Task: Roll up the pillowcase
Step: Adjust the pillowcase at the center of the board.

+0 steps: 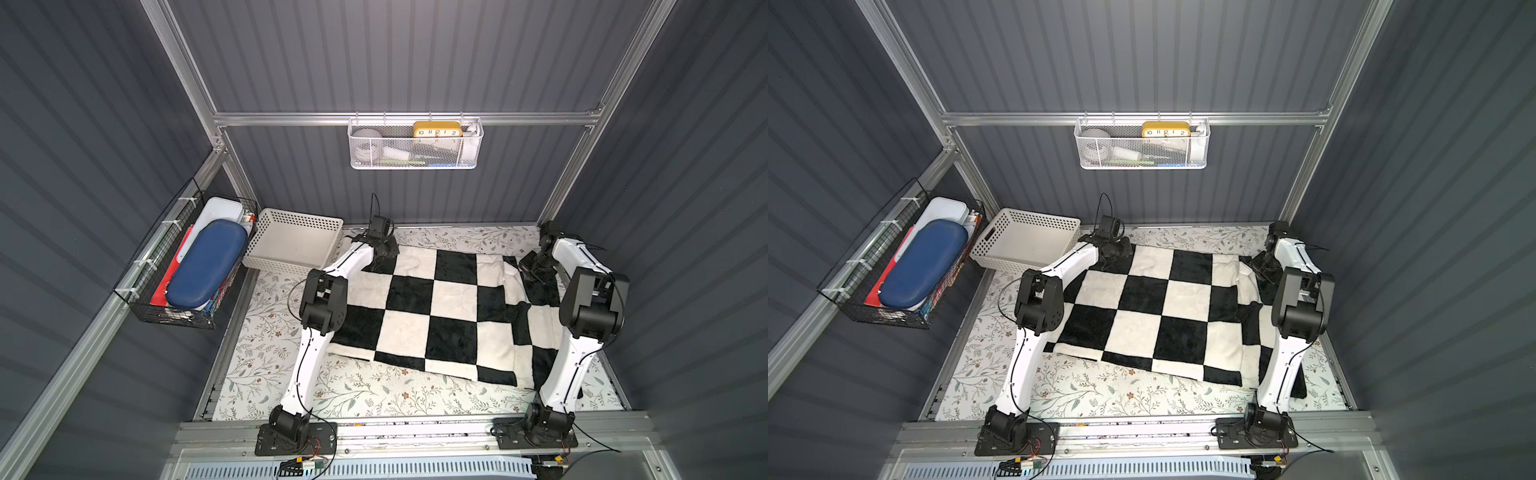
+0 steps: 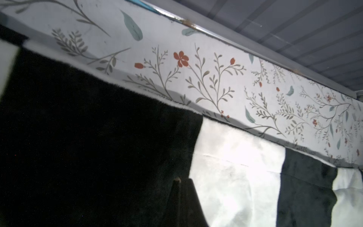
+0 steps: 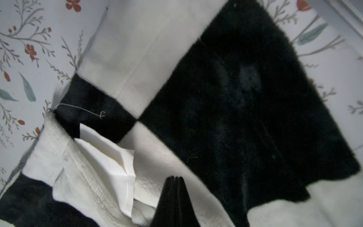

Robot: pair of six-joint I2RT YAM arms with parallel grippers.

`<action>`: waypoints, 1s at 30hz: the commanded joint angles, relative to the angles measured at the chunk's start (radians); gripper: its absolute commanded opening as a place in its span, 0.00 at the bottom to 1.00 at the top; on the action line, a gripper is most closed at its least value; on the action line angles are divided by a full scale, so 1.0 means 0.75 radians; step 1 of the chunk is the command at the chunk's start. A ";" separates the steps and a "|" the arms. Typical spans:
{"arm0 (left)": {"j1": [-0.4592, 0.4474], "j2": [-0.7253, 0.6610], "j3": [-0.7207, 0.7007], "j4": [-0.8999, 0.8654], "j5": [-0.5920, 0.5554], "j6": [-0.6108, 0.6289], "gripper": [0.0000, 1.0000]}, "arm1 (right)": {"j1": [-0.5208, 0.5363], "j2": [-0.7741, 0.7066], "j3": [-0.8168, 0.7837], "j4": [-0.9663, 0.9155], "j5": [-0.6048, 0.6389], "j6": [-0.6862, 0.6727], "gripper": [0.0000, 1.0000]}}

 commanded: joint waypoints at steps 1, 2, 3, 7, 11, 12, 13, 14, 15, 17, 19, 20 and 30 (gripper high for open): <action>-0.001 0.029 0.027 -0.070 0.038 0.052 0.00 | 0.002 0.049 0.016 -0.094 -0.083 -0.016 0.00; -0.001 0.014 0.005 -0.075 0.027 0.054 0.00 | 0.006 0.037 -0.020 -0.070 -0.096 -0.019 0.00; -0.001 -0.006 -0.026 -0.074 0.014 0.054 0.00 | 0.006 0.021 -0.061 -0.053 -0.093 -0.021 0.00; -0.001 -0.024 -0.082 -0.130 -0.009 0.114 0.00 | 0.002 -0.024 -0.189 0.022 -0.133 -0.073 0.00; 0.001 0.036 -0.034 -0.190 0.047 0.190 0.00 | 0.017 -0.005 -0.140 -0.046 -0.163 -0.139 0.18; 0.001 0.066 0.003 -0.230 0.042 0.186 0.01 | 0.014 0.007 -0.127 -0.067 -0.146 -0.141 0.24; 0.003 0.099 0.034 -0.258 0.064 0.180 0.02 | 0.007 0.037 -0.087 -0.114 -0.143 -0.148 0.26; 0.011 0.131 0.052 -0.251 0.133 0.196 0.05 | 0.002 0.078 -0.043 -0.163 -0.126 -0.142 0.25; 0.022 0.164 0.070 -0.252 0.191 0.192 0.07 | -0.004 0.120 -0.010 -0.199 -0.128 -0.134 0.22; 0.039 0.258 0.131 -0.248 0.335 0.185 0.11 | -0.022 0.216 0.082 -0.283 -0.151 -0.099 0.12; 0.048 0.330 0.199 -0.242 0.436 0.164 0.11 | -0.033 0.268 0.140 -0.296 -0.158 -0.063 0.09; 0.052 0.361 0.230 -0.230 0.467 0.155 0.12 | -0.033 0.278 0.162 -0.271 -0.152 -0.063 0.08; 0.094 0.496 0.440 -0.111 0.689 -0.069 0.16 | -0.091 0.565 0.738 -0.488 -0.181 -0.024 0.06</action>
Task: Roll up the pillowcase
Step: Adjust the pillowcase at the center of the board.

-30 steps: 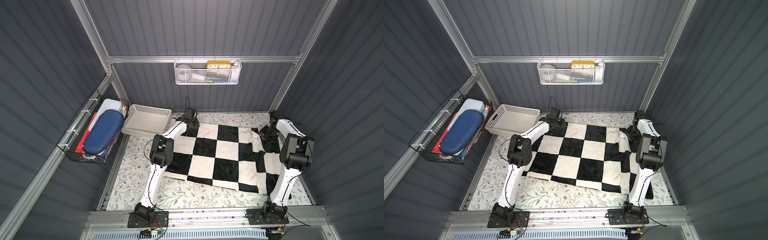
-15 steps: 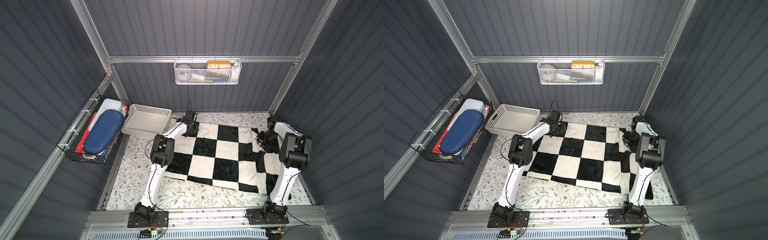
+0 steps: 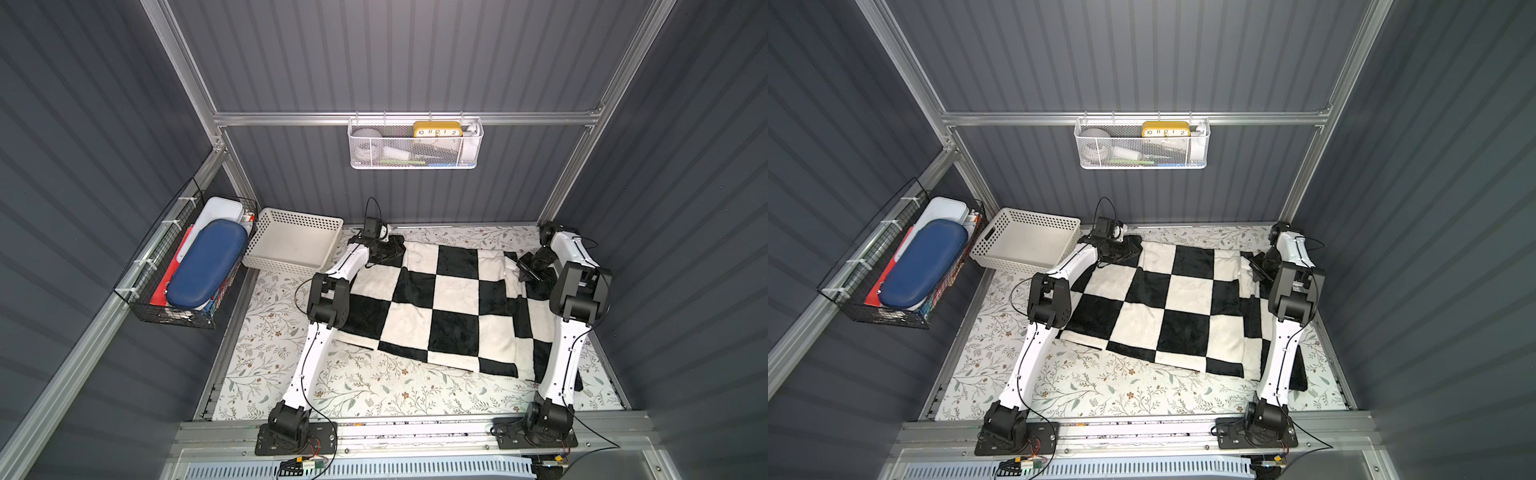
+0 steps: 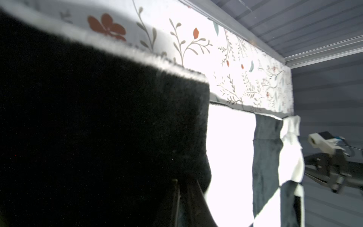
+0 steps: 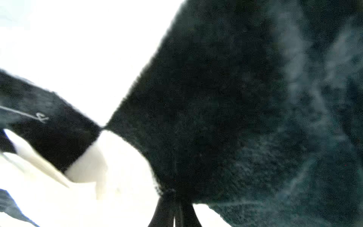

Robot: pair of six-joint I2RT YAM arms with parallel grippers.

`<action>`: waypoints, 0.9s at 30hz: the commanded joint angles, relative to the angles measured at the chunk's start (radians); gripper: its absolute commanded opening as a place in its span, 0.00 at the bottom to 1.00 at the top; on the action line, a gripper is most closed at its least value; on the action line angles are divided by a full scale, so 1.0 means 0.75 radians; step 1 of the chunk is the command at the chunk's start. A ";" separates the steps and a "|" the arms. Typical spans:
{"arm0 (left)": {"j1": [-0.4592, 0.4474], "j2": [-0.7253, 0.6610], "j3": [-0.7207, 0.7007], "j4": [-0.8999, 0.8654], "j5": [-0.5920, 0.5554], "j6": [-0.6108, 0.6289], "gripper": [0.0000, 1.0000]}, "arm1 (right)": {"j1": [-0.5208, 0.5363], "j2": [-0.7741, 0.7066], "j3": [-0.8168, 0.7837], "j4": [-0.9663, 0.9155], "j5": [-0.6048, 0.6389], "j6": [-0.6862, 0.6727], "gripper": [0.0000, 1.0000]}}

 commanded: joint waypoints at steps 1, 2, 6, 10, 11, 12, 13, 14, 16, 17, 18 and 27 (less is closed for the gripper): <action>0.007 0.123 -0.003 -0.060 0.080 -0.113 0.16 | -0.040 0.150 0.184 -0.072 0.010 0.032 0.06; 0.010 0.130 0.010 -0.041 0.096 -0.137 0.16 | -0.050 0.186 0.235 -0.089 0.000 0.039 0.06; 0.018 0.131 0.052 0.056 0.152 -0.219 0.19 | -0.071 0.314 0.471 -0.128 0.034 0.041 0.07; 0.042 0.086 0.043 0.103 0.177 -0.229 0.22 | -0.097 0.313 0.496 -0.098 0.015 0.048 0.07; 0.048 0.069 0.036 0.117 0.184 -0.221 0.24 | -0.096 0.304 0.487 -0.081 -0.016 0.040 0.07; 0.051 0.043 0.027 0.138 0.184 -0.205 0.28 | -0.096 0.281 0.472 -0.068 -0.039 0.032 0.08; 0.055 0.017 0.026 0.144 0.171 -0.187 0.32 | -0.094 0.254 0.460 -0.060 -0.059 0.027 0.09; 0.057 -0.008 0.029 0.152 0.172 -0.167 0.34 | -0.095 0.222 0.446 -0.045 -0.096 0.011 0.11; 0.065 -0.068 0.042 0.148 0.094 -0.146 0.42 | -0.089 0.118 0.369 0.013 -0.139 0.007 0.16; 0.065 -0.095 0.051 0.147 0.072 -0.134 0.44 | -0.086 0.061 0.330 0.046 -0.147 0.002 0.19; 0.065 -0.131 0.059 0.124 0.045 -0.109 0.50 | -0.080 -0.011 0.275 0.081 -0.146 0.002 0.22; 0.023 -0.746 -0.527 -0.003 -0.324 -0.146 0.78 | -0.037 -0.663 -0.521 0.314 -0.159 0.054 0.34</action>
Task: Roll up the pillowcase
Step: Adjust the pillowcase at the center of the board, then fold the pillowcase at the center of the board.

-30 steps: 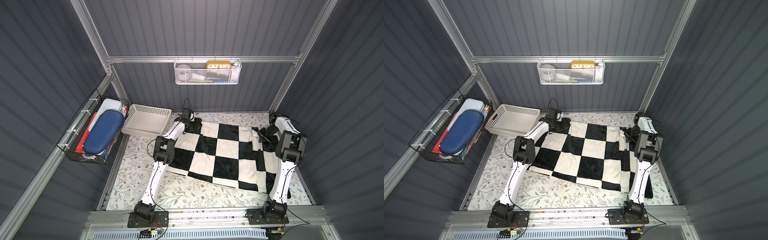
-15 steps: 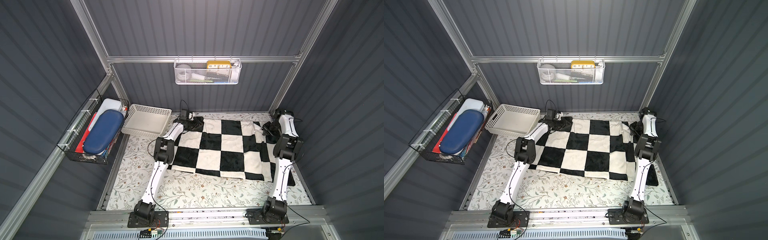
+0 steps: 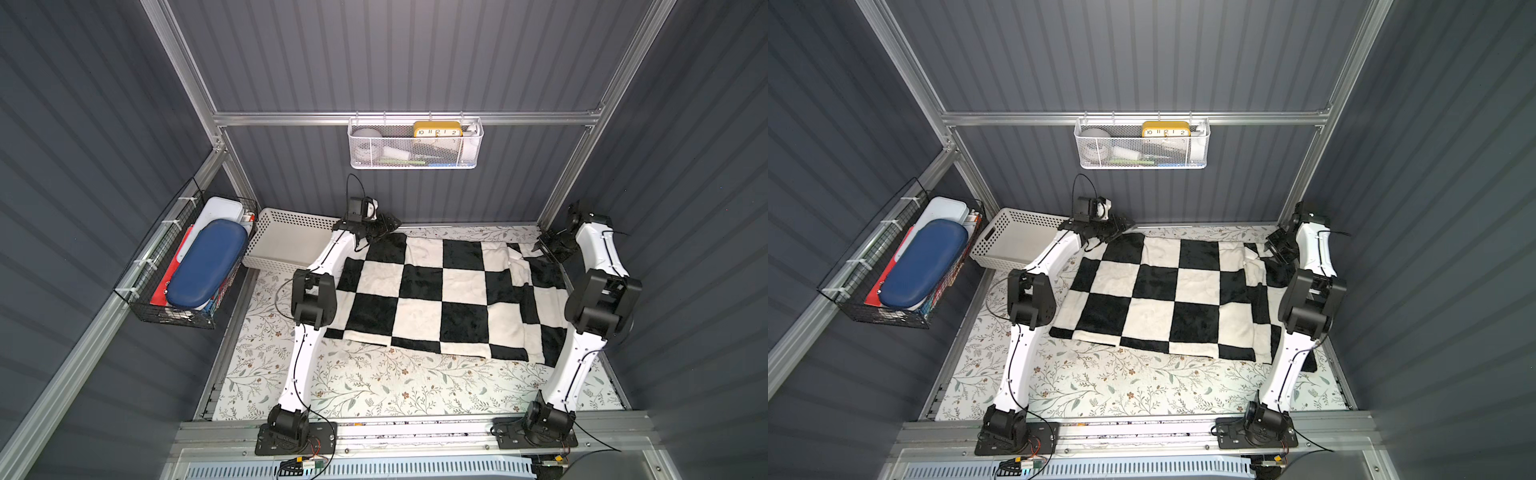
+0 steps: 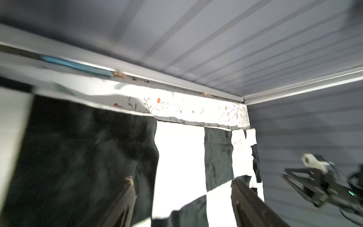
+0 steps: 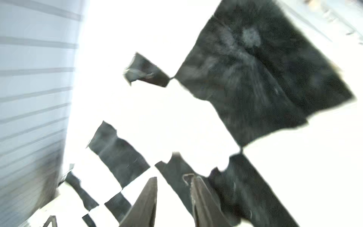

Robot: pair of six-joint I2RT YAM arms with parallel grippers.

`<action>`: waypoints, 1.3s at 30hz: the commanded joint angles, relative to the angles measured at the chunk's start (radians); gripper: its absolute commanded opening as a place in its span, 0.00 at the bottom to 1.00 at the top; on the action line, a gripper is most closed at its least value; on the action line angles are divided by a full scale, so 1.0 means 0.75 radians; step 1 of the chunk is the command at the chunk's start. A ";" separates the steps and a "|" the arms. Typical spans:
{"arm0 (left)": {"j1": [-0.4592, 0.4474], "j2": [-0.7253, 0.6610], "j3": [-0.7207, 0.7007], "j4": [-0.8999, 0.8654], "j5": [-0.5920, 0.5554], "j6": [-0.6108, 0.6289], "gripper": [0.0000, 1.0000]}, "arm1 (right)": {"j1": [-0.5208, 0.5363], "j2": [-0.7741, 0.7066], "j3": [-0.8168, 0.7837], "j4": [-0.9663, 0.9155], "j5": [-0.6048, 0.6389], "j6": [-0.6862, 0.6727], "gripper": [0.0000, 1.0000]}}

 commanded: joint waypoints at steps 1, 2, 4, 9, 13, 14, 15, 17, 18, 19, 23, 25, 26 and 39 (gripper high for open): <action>-0.047 -0.373 -0.393 -0.097 -0.282 -0.138 0.74 | 0.040 -0.230 -0.371 0.108 -0.028 0.040 0.34; -0.061 -0.487 -0.560 -0.117 -0.369 -0.234 0.70 | 0.057 -0.331 -0.521 0.171 -0.050 0.056 0.34; -0.069 -0.733 -0.918 -0.158 -0.484 -0.459 0.57 | 0.095 -0.551 -0.829 0.290 -0.106 0.104 0.34; -0.085 -1.129 -1.366 -0.342 -0.652 -0.772 0.13 | 0.208 -0.865 -1.214 0.286 -0.199 0.118 0.35; -0.121 -1.177 -1.395 -0.568 -0.789 -0.966 0.32 | 0.252 -0.992 -1.372 0.294 -0.195 0.112 0.37; -0.121 -1.148 -1.385 -0.658 -0.798 -1.035 0.36 | 0.254 -1.007 -1.409 0.322 -0.202 0.130 0.38; -0.119 -1.097 -1.363 -0.756 -0.777 -1.105 0.37 | 0.256 -1.014 -1.435 0.336 -0.217 0.137 0.39; -0.121 -0.956 -1.278 -0.950 -0.857 -1.235 0.36 | 0.263 -0.999 -1.447 0.338 -0.248 0.123 0.40; -0.115 -0.906 -1.271 -0.986 -0.852 -1.202 0.37 | 0.269 -0.987 -1.437 0.332 -0.253 0.115 0.40; -0.108 -0.881 -1.284 -0.987 -0.814 -1.216 0.37 | 0.279 -0.974 -1.425 0.321 -0.258 0.111 0.40; -0.115 -0.869 -1.337 -0.988 -0.735 -1.356 0.37 | 0.338 -0.941 -1.368 0.298 -0.267 0.103 0.41; -0.134 -0.851 -1.274 -0.990 -0.781 -1.349 0.38 | 0.361 -0.932 -1.367 0.296 -0.265 0.100 0.41; -0.137 -0.849 -1.267 -0.989 -0.787 -1.361 0.39 | 0.373 -0.933 -1.370 0.297 -0.267 0.100 0.42; -0.190 -0.723 -1.290 -0.985 -0.838 -1.449 0.71 | 0.452 -0.911 -1.363 0.301 -0.269 0.091 0.48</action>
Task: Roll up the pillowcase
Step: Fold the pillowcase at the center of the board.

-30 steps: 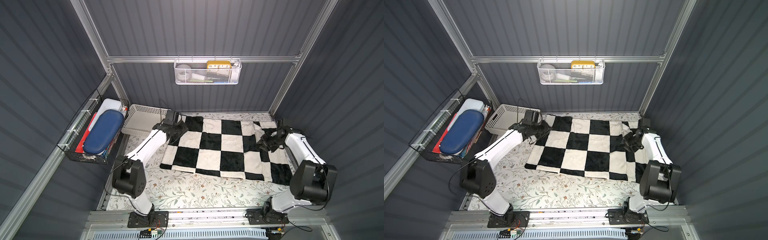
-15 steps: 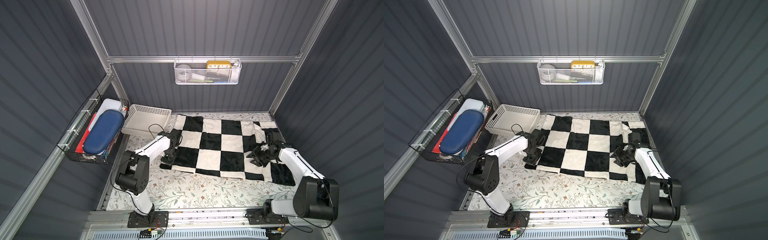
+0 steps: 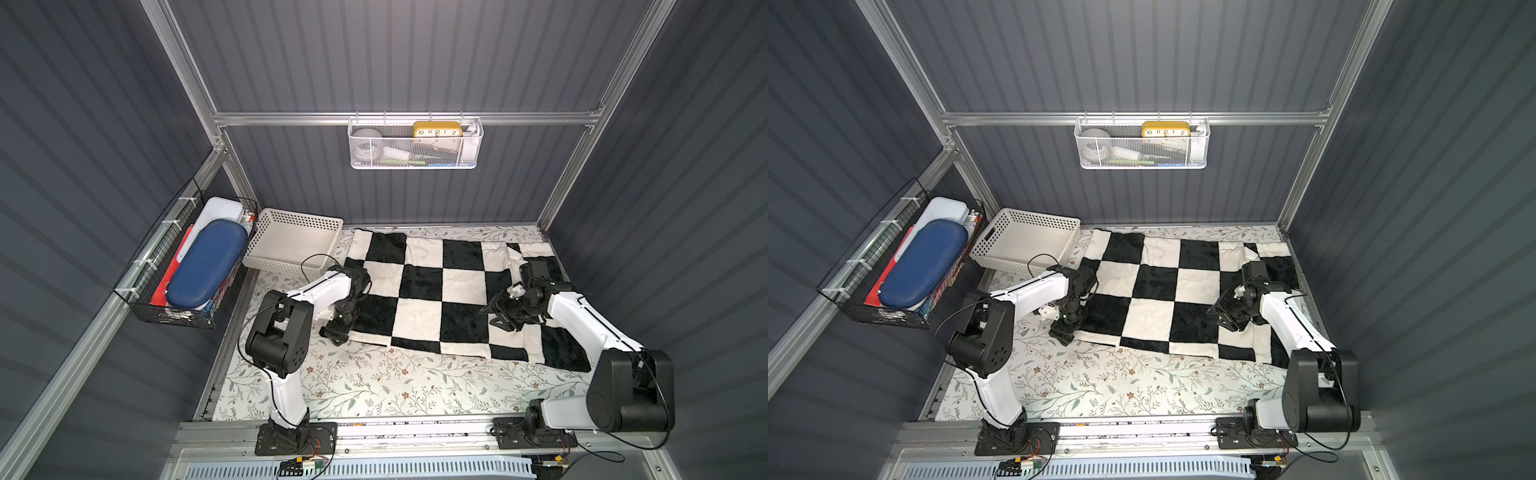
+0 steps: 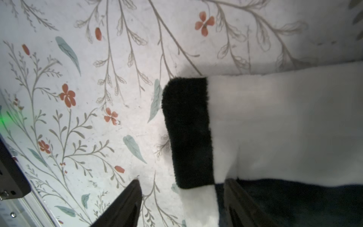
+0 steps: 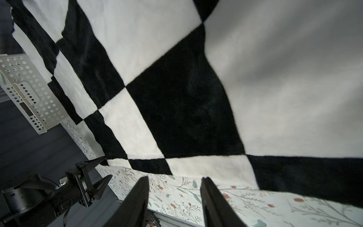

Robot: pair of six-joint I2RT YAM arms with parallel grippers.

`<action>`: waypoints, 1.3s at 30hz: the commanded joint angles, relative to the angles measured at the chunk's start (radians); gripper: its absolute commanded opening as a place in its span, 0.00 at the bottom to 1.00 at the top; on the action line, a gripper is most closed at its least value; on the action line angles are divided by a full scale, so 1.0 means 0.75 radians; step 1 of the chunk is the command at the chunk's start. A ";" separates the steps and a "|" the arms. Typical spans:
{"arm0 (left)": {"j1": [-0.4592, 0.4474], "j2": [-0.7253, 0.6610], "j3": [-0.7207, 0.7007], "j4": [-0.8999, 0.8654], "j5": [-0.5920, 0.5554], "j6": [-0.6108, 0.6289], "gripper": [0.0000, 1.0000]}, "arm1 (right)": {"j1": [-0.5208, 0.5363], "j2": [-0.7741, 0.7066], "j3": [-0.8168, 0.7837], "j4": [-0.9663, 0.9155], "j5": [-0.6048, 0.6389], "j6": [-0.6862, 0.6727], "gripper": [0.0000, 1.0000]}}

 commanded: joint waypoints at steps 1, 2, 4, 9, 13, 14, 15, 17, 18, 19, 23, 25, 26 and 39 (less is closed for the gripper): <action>-0.011 -0.003 -0.002 -0.053 -0.043 -0.055 0.70 | 0.012 0.005 0.018 -0.023 0.012 -0.015 0.48; -0.011 0.005 -0.011 -0.052 -0.051 -0.059 0.70 | 0.012 0.007 0.020 -0.026 0.013 -0.017 0.48; -0.011 0.036 -0.040 -0.051 -0.063 -0.093 0.69 | 0.012 0.007 0.020 -0.028 0.020 -0.021 0.48; -0.011 0.103 -0.083 -0.017 -0.064 -0.180 0.60 | 0.012 0.013 0.041 -0.059 0.036 -0.036 0.48; -0.012 0.132 -0.076 0.023 -0.102 -0.163 0.55 | 0.012 0.003 0.056 -0.093 0.069 -0.048 0.48; -0.013 0.140 -0.071 0.035 -0.102 -0.159 0.53 | 0.012 0.001 0.060 -0.100 0.077 -0.050 0.47; -0.013 0.153 -0.068 0.044 -0.099 -0.154 0.49 | 0.012 -0.004 0.064 -0.107 0.090 -0.051 0.47; -0.013 0.173 -0.067 0.084 -0.099 -0.121 0.37 | 0.010 -0.013 0.076 -0.125 0.121 -0.054 0.47; -0.013 0.186 -0.068 0.095 -0.093 -0.112 0.32 | 0.010 -0.017 0.084 -0.136 0.134 -0.057 0.47; -0.012 0.196 -0.067 0.112 -0.092 -0.095 0.28 | 0.009 -0.017 0.091 -0.146 0.145 -0.063 0.47; -0.014 0.209 -0.092 0.155 -0.078 -0.055 0.25 | -0.005 -0.026 0.118 -0.185 0.183 -0.080 0.47; -0.017 0.200 -0.117 0.193 -0.080 -0.033 0.22 | -0.016 -0.028 0.129 -0.202 0.195 -0.084 0.47; -0.018 0.194 -0.132 0.208 -0.082 -0.028 0.17 | -0.023 -0.028 0.136 -0.213 0.201 -0.086 0.46; -0.068 0.089 0.006 0.163 -0.102 0.127 0.00 | -0.463 -0.098 0.064 -0.406 0.395 0.166 0.46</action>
